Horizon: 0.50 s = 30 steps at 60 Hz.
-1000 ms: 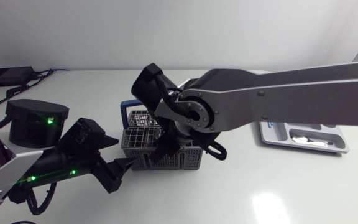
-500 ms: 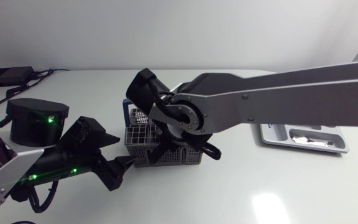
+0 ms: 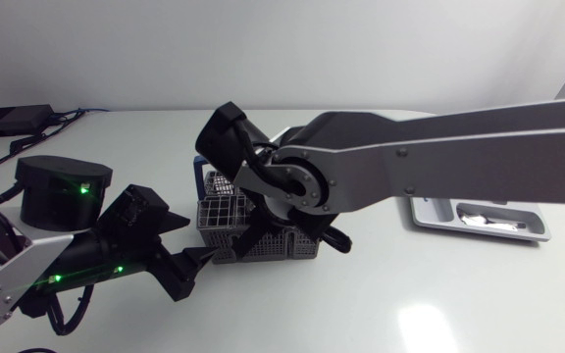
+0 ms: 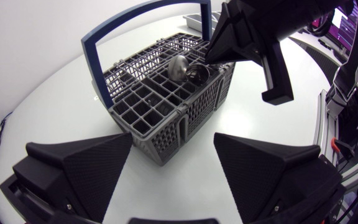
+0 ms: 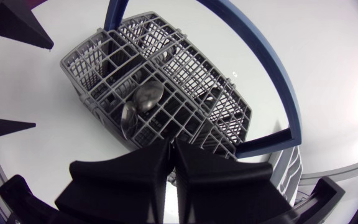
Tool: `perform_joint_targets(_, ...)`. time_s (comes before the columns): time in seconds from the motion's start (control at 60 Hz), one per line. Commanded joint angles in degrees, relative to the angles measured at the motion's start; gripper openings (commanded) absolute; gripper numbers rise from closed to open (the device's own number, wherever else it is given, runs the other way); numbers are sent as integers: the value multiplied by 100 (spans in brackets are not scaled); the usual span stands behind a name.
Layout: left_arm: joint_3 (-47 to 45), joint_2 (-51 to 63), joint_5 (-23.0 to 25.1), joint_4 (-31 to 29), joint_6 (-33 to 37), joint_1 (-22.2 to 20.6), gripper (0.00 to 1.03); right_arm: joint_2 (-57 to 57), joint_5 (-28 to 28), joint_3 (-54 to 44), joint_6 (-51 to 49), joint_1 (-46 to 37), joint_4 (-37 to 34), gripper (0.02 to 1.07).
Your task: Unload the cutlery basket into the drawer organizer.
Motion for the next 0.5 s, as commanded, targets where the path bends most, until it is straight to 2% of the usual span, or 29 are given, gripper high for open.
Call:
perform_joint_targets(0.0,-52,90,47,62,74,-21,91,-177,101,-124,-161,87,-20,8)
perform_joint_targets(0.483,-25,231,47,62,74,-29,91,-942,286,-151,-539,123,-222,8)
